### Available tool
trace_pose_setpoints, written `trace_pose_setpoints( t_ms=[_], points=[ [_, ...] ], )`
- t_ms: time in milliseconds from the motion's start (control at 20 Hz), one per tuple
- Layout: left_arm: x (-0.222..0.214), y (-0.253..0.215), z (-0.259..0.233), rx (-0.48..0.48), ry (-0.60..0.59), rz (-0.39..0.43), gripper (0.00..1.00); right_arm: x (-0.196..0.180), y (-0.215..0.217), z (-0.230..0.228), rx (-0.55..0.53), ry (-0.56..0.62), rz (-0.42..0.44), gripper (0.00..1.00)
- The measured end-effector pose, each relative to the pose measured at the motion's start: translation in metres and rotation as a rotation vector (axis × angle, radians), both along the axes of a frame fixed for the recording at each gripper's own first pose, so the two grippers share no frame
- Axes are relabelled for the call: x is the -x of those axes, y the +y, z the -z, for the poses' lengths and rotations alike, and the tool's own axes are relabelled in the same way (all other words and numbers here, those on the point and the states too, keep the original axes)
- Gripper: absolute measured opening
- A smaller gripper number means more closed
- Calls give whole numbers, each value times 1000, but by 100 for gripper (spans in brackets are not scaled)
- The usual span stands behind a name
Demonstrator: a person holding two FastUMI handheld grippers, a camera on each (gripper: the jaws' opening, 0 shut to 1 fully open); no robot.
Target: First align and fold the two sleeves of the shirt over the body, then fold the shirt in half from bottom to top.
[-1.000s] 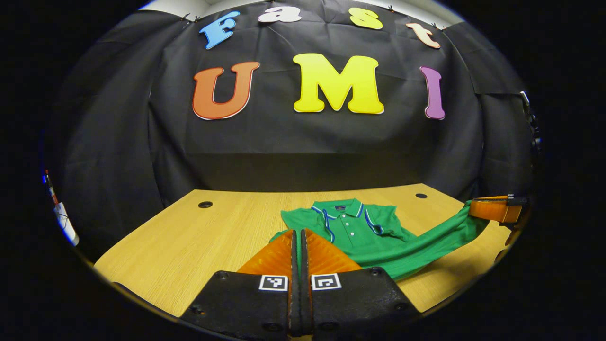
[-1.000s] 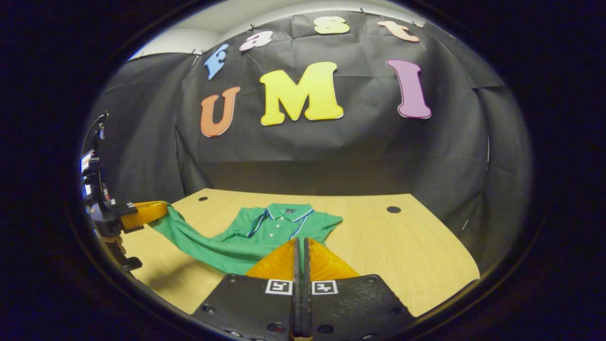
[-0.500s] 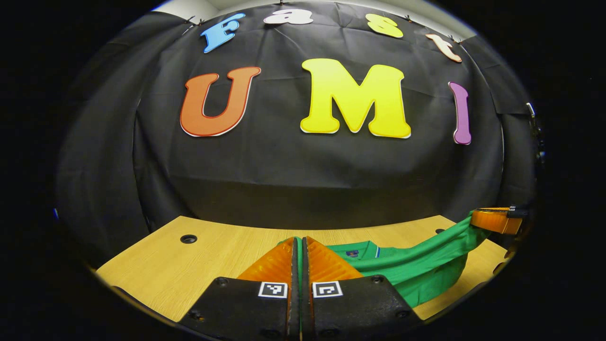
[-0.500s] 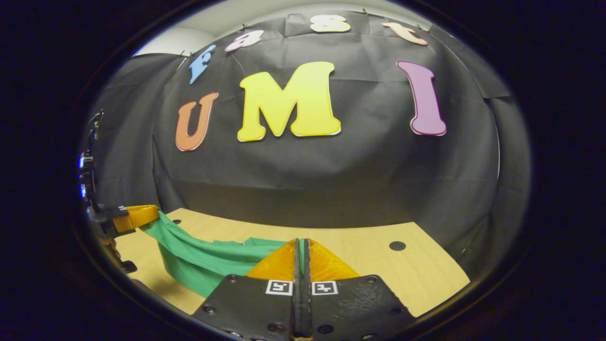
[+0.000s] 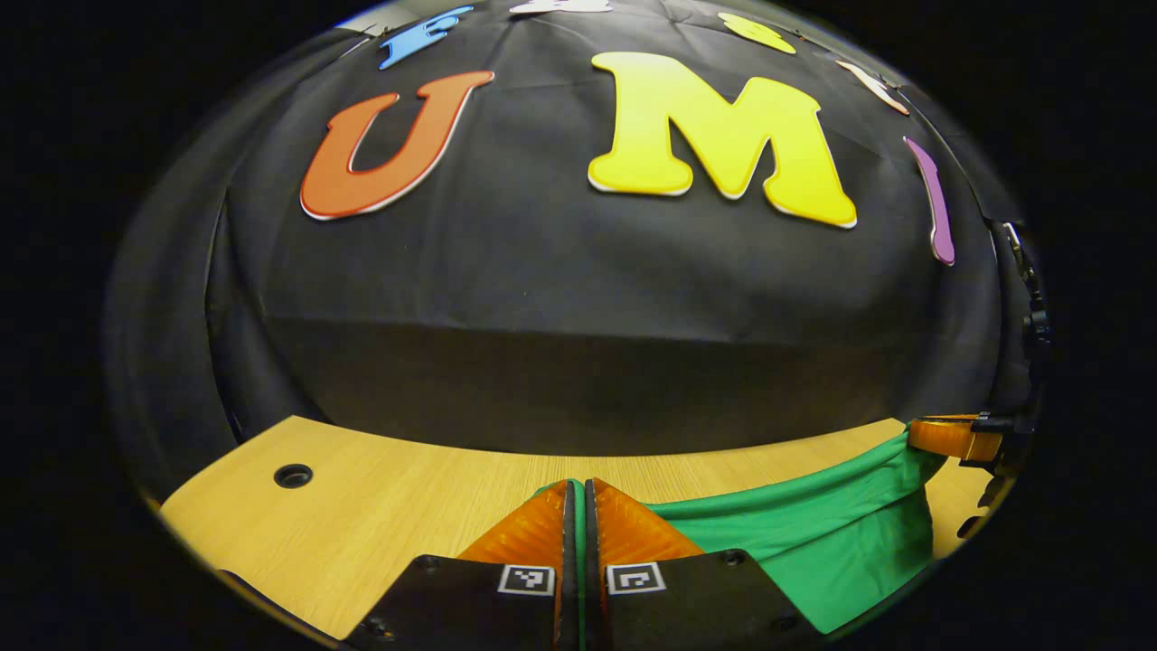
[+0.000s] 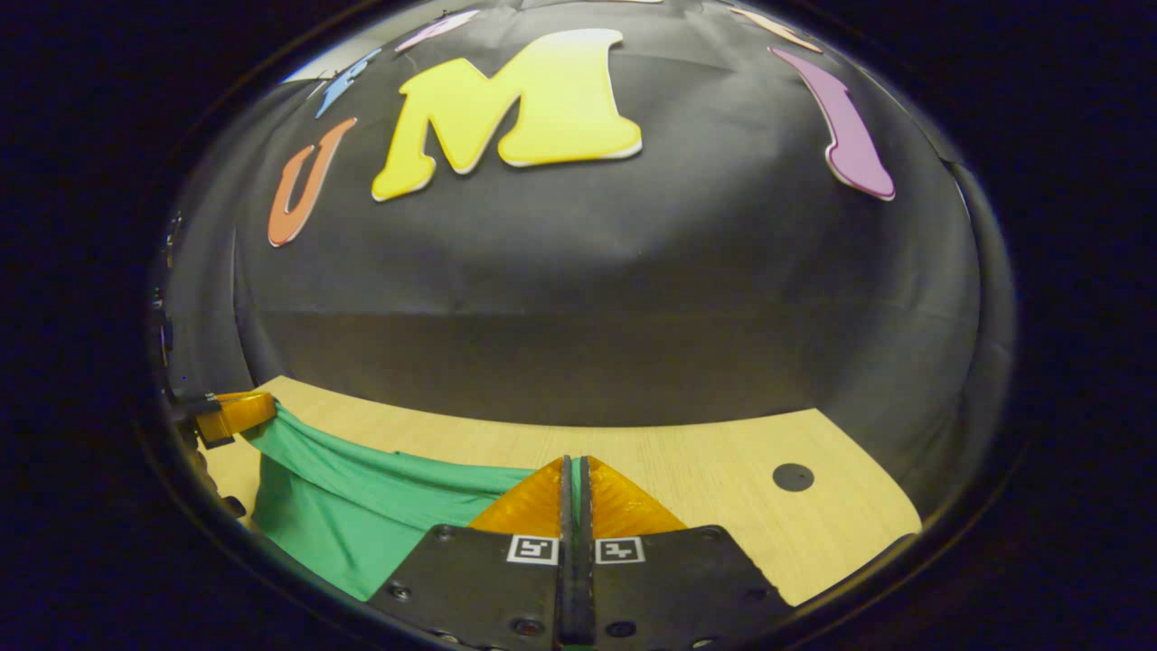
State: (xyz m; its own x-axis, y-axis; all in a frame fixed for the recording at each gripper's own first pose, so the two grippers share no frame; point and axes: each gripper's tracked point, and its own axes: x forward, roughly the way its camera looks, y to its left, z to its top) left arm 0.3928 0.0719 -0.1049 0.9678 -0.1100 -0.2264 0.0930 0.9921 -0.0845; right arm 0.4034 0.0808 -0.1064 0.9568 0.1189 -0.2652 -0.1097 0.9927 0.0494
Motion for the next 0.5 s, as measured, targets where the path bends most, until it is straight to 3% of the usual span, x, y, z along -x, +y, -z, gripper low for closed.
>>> trace_pose_setpoints(
  t_ms=[200,300,350,400,450,500],
  points=[
    [-21,2,35,-78,37,10,11,-29,3,43,-18,74,43,0],
    [-19,-5,35,-59,51,30,23,-32,-2,50,20,72,75,1],
    [-17,-5,32,-48,50,24,47,-31,-5,50,25,69,89,7],
    [-13,-6,29,-33,50,26,61,-29,-4,48,12,67,81,13],
    [-11,-3,27,-17,44,17,83,-26,-4,45,6,61,71,33],
    [-9,1,25,-3,39,1,91,-24,-6,44,10,53,80,54]
  ],
)
